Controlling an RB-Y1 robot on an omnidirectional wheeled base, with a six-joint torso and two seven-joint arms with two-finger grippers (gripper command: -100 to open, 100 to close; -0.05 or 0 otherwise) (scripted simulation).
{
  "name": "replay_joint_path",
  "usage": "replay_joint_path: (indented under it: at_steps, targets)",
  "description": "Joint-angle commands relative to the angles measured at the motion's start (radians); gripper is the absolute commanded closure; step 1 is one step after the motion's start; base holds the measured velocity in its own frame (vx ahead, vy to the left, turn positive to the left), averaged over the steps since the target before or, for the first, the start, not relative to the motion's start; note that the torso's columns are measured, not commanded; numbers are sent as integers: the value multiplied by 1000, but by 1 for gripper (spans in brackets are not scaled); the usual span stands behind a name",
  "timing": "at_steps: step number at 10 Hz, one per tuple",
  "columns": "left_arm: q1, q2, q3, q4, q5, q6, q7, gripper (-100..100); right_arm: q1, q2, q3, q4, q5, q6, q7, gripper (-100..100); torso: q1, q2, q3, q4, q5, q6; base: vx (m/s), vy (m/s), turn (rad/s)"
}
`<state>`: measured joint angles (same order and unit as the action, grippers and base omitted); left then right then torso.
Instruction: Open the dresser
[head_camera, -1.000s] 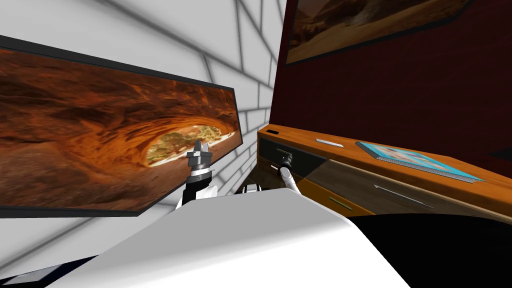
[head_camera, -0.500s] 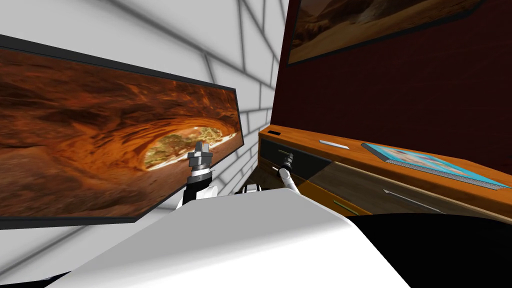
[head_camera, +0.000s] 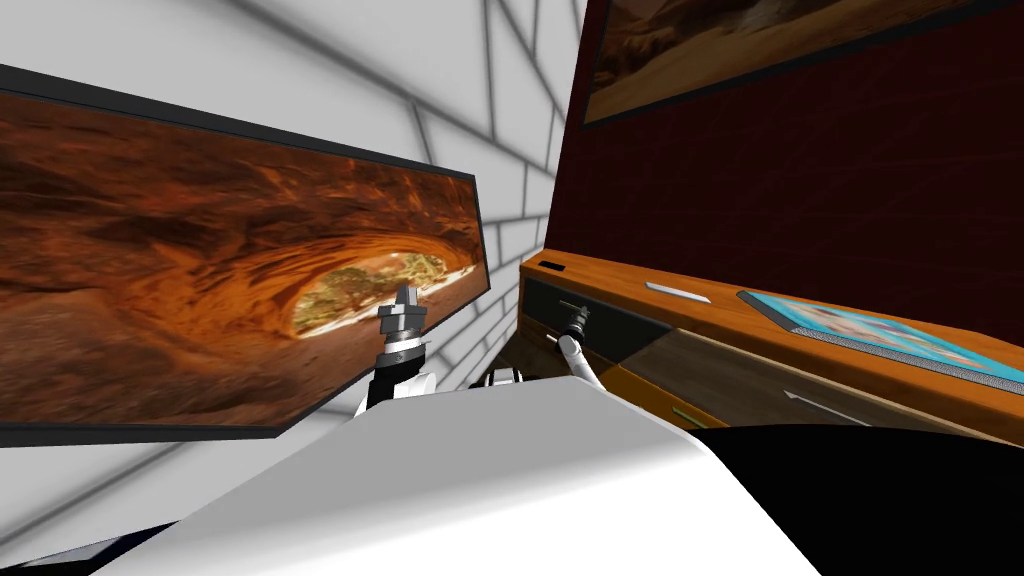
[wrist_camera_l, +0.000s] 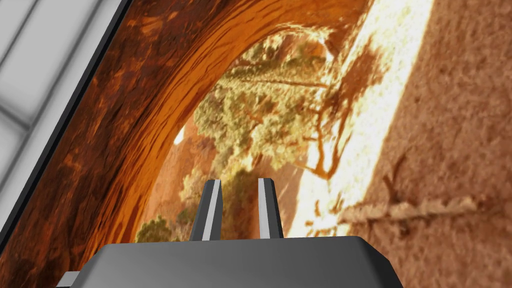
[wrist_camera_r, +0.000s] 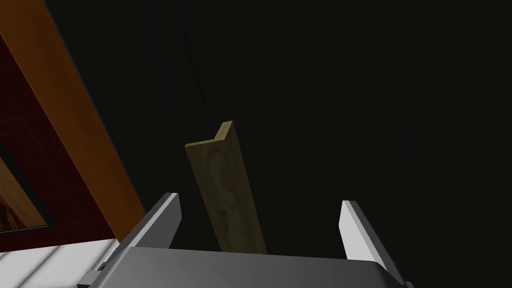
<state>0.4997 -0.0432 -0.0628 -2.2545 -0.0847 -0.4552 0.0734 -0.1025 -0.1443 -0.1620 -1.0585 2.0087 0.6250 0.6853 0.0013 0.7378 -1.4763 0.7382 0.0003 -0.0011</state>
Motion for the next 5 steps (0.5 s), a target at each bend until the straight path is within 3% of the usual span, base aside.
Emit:
replay_joint_path:
  at_steps: [1, 3, 4, 5]
  targets:
    - [0, 0, 0, 0, 0, 0, 0, 0, -49, -21, -25, 60, -19, 11, 0, -100, -1, 2, 1, 0, 0, 1, -41, -35, 118]
    - [0, 0, 0, 0, 0, 0, 0, 0, -48, -22, -24, 60, -18, 13, -1, -100, -1, 1, 1, 0, 0, 1, -27, -22, 40]
    - [0, 0, 0, 0, 0, 0, 0, 0, -29, -13, -17, 34, -13, 6, 2, 100, 0, -1, 0, 0, 0, 1, 21, 20, -115]
    - [0, 0, 0, 0, 0, 0, 0, 0, -10, -4, -9, 8, -7, 0, 5, 100, 1, -2, -1, -1, 0, 1, 45, 38, -178]
